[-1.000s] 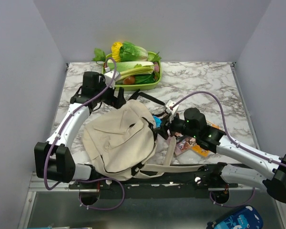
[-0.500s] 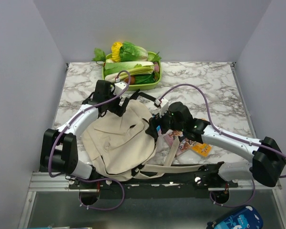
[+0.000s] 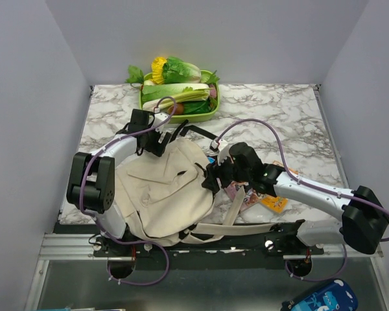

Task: Pack the student bag
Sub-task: Place the student bag at the center of the board.

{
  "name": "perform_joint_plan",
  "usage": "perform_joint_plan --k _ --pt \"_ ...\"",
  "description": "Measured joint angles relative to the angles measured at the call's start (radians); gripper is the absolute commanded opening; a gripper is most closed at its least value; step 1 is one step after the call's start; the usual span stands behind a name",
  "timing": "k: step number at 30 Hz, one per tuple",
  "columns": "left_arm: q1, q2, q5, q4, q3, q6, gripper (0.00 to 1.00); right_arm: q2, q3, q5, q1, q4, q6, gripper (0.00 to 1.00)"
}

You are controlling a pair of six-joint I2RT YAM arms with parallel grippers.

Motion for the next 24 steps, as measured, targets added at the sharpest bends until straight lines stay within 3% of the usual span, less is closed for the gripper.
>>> perform_joint_plan --k 1,4,5,8,10,14,24 --pt "0.0 0.008 0.005 0.0 0.0 0.005 0.83 0.0 -0.004 -0.005 0.0 0.0 0.003 0.59" --pt "0.0 0.011 0.026 0.0 -0.001 0.019 0.52 0.003 -0.016 -0.019 0.0 0.006 0.018 0.44" --pt "0.003 0.011 0.034 0.0 -0.001 0.023 0.34 0.003 -0.019 -0.02 0.0 0.008 0.02 0.4" --pt "0.017 0.01 0.06 -0.011 -0.001 0.024 0.15 0.009 -0.022 -0.022 0.0 0.008 0.022 0.21" --pt "0.034 0.004 0.076 -0.022 -0.001 0.023 0.09 0.01 -0.021 -0.019 0.0 0.01 0.019 0.01" --pt "0.106 -0.05 0.098 -0.062 0.0 0.017 0.0 0.01 -0.008 -0.006 0.001 0.003 -0.002 0.01" --pt "0.315 -0.306 0.202 -0.161 0.066 0.008 0.0 0.04 0.185 0.041 0.005 -0.014 -0.217 0.01"
